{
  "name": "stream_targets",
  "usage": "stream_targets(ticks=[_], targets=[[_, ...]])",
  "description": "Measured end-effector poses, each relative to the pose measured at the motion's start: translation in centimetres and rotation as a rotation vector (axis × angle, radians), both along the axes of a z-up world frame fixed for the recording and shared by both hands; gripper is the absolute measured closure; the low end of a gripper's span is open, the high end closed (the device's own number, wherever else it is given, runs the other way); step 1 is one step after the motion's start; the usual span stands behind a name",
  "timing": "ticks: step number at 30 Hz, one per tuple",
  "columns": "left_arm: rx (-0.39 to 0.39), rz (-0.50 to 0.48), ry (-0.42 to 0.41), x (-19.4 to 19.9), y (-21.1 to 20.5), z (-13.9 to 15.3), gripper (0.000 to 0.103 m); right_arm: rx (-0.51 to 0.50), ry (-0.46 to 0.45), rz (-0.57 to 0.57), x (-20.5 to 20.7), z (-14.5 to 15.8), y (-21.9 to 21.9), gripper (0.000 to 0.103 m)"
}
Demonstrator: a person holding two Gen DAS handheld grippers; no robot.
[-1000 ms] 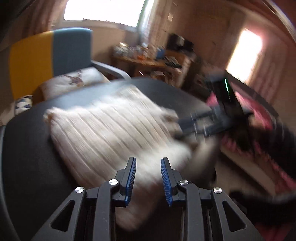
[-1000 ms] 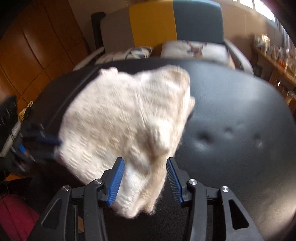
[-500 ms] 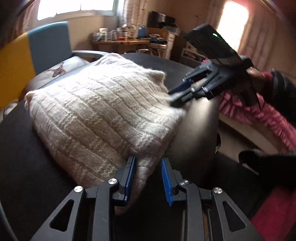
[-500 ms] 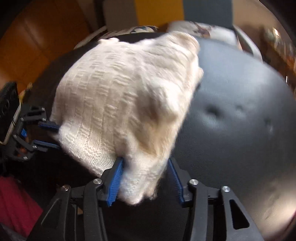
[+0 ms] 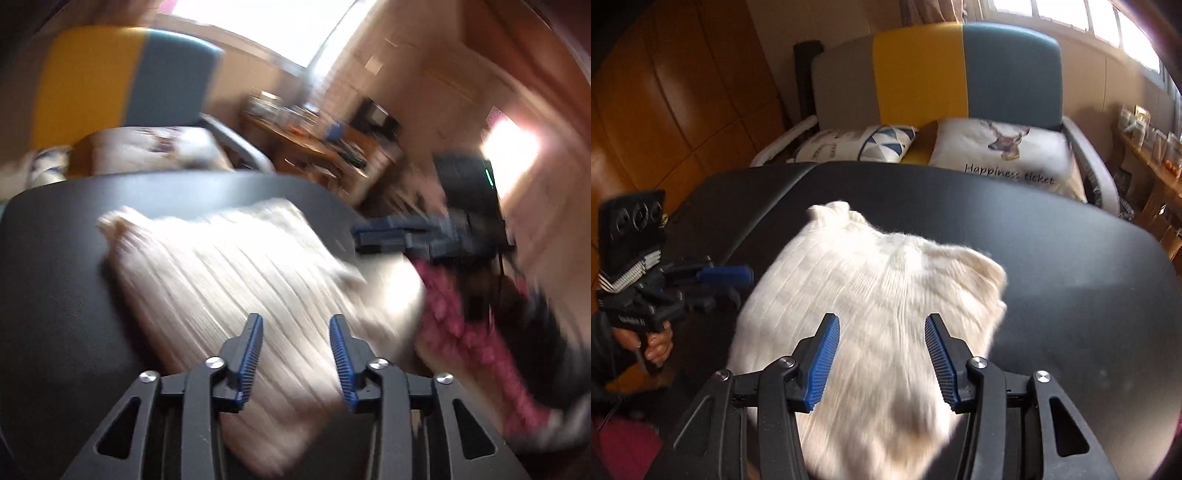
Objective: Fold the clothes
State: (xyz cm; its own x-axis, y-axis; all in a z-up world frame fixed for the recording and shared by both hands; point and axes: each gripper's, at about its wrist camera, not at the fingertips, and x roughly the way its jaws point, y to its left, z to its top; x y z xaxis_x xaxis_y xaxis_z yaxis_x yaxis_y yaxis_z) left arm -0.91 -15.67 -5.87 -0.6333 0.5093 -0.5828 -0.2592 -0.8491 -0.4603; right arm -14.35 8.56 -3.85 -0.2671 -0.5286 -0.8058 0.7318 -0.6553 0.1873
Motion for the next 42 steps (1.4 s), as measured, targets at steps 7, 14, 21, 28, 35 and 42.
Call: stream_targets(ticks=[7,14,21,28,35,42], targets=[[-0.093,0.140,-0.203,-6.6,-0.6,-3.7,0.062,-0.017,-0.114,-0.109,-2.5,-6.2,2.1,0.056],[-0.117,0.151,-0.142,-5.6,-0.4,-3.2,0.058,-0.182,-0.185,-0.173,-3.2,-5.1,4.4,0.054],[0.098,0.204,-0.168,-3.0,-4.9,-1.9,0.035,-0.392,-0.382,-0.229,-3.1,-4.4,10.6,0.004],[0.255,0.254,-0.283,-0.2,-7.7,-4.7,0.029,-0.466,-0.648,-0.288,-4.1,-8.6,13.1,0.004],[0.331,0.188,-0.345,-1.6,-5.9,-6.4,0.025,-0.417,-0.711,-0.252,-5.5,-10.6,9.7,0.016],[0.354,0.219,-0.389,-3.3,-5.1,-7.3,0.020,-0.322,-0.661,-0.183,-6.0,-10.8,6.5,0.037]])
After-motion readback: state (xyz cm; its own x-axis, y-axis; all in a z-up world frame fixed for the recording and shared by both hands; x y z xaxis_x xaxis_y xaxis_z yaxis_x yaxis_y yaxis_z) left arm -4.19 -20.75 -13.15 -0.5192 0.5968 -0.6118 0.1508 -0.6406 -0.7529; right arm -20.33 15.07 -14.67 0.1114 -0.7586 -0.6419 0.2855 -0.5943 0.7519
